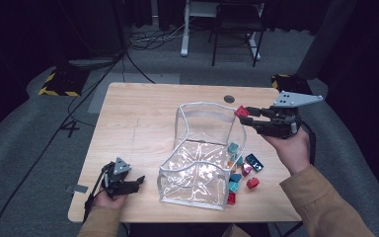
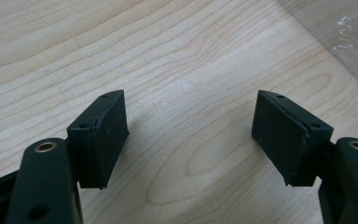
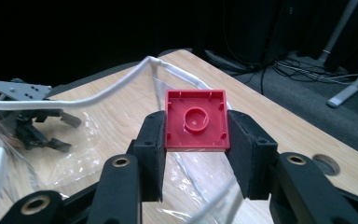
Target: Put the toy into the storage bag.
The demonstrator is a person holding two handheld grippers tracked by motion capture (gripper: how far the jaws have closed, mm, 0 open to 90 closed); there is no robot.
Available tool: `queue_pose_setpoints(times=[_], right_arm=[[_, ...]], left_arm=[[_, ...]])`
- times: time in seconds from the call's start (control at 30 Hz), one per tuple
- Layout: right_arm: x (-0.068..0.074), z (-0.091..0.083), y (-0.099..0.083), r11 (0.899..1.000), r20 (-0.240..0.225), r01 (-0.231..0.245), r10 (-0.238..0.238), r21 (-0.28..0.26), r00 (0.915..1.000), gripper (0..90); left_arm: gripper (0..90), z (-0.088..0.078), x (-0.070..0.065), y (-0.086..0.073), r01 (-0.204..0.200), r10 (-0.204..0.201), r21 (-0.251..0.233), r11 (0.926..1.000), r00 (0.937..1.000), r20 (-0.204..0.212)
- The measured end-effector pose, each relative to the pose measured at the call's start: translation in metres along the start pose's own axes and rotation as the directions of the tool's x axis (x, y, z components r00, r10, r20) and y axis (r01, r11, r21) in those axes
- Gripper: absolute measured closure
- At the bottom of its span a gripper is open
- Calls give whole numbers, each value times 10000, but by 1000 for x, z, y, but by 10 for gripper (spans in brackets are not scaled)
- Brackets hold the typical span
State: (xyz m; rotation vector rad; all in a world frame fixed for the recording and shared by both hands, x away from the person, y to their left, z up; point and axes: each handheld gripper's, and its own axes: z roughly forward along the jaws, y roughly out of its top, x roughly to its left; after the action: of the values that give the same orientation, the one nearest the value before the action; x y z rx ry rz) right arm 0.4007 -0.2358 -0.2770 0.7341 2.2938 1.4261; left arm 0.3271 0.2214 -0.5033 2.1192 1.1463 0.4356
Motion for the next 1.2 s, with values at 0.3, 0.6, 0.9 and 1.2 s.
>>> queue_pose_setpoints(times=[0.3,0.6,0.9,1.2], right_arm=[[16,19,17,9993,-529,314,-303,208,9981,586],[27,39,26,9983,-1155,226,-163,531,9932,586],[34,60,26,9916,-1470,313,-126,1255,9891,586],[41,83,20,9611,-2006,666,-119,2680,9796,586]], left_arm=[[268,0,0,0,-4,4,2,10000,10000,7],[262,0,0,0,-19,19,15,10000,10000,50],[254,0,0,0,-28,28,19,10000,10000,82],[254,0,0,0,-34,34,33,10000,10000,82]])
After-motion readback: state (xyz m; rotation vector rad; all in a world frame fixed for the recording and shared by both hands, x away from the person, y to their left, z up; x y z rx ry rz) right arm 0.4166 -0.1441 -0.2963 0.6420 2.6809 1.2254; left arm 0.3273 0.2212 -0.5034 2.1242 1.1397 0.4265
